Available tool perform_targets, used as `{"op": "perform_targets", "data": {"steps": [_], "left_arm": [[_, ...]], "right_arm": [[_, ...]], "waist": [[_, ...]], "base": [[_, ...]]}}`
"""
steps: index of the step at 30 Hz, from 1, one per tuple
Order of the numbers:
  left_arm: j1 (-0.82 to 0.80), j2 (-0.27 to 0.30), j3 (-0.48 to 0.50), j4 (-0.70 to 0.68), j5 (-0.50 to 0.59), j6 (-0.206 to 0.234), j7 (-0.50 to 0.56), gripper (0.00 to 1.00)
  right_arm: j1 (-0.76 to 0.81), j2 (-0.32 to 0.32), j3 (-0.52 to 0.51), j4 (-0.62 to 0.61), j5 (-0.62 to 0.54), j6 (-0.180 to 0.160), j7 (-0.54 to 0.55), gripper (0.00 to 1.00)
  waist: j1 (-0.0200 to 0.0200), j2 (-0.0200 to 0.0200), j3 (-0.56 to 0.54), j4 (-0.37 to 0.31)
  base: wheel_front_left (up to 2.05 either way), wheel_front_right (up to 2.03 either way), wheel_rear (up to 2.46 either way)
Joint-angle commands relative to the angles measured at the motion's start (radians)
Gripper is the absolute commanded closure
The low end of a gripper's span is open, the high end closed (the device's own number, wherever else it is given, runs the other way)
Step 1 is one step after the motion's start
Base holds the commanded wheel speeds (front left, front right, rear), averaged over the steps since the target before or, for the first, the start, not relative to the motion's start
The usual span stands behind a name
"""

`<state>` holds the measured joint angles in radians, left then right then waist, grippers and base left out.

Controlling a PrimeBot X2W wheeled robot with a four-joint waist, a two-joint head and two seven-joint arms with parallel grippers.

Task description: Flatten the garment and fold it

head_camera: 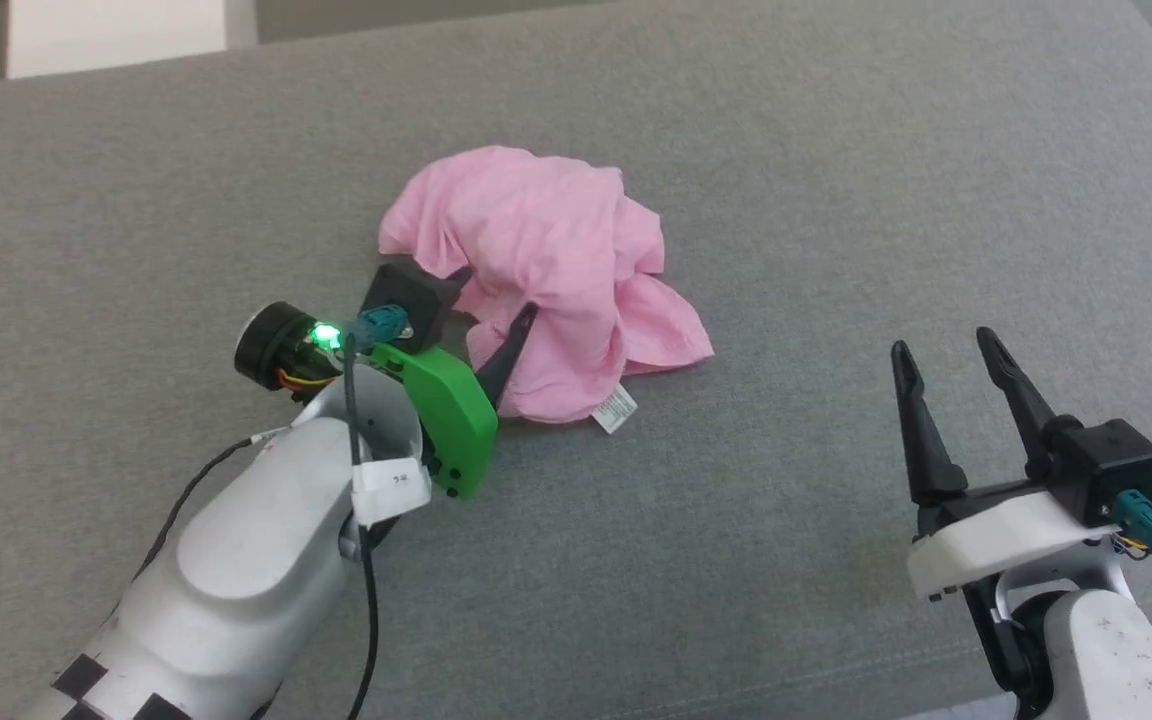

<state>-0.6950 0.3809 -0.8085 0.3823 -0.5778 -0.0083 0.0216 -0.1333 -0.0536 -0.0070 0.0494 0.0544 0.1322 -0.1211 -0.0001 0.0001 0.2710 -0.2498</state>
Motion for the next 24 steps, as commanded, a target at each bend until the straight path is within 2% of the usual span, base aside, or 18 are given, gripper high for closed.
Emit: {"op": "perform_targets", "data": {"steps": [1, 4, 8, 15, 24], "left_arm": [[0.004, 0.002, 0.012, 0.002, -0.002, 0.003, -0.017, 0.00], [0.007, 0.001, 0.035, -0.003, -0.016, 0.020, -0.041, 0.00], [0.023, 0.013, 0.081, -0.018, -0.038, 0.062, -0.075, 0.00], [0.103, 0.060, 0.180, -0.098, -0.060, 0.180, -0.169, 0.00], [0.335, 0.113, 0.177, -0.244, -0.013, 0.294, -0.251, 0.00]], "right_arm": [[-0.007, 0.003, -0.003, 0.002, -0.006, -0.002, 0.005, 0.00], [0.003, 0.003, -0.010, 0.003, -0.012, -0.002, 0.015, 0.00], [0.023, -0.011, -0.023, -0.005, -0.010, -0.002, 0.028, 0.00], [0.059, -0.038, -0.038, -0.041, 0.008, -0.002, 0.037, 0.00], [0.116, -0.051, -0.052, -0.064, 0.020, -0.002, 0.027, 0.00]], "waist": [[0.0001, -0.0001, -0.059, 0.051], [0.0001, -0.0001, -0.102, 0.080], [0.0001, -0.0001, -0.158, 0.120], [0.0001, -0.0001, -0.221, 0.173], [0.0001, -0.0001, -0.264, 0.203]], "base": [[0.00, 0.00, 0.00], [0.00, 0.00, 0.00], [0.00, 0.00, 0.00], [0.00, 0.00, 0.00], [0.00, 0.00, 0.00]]}}
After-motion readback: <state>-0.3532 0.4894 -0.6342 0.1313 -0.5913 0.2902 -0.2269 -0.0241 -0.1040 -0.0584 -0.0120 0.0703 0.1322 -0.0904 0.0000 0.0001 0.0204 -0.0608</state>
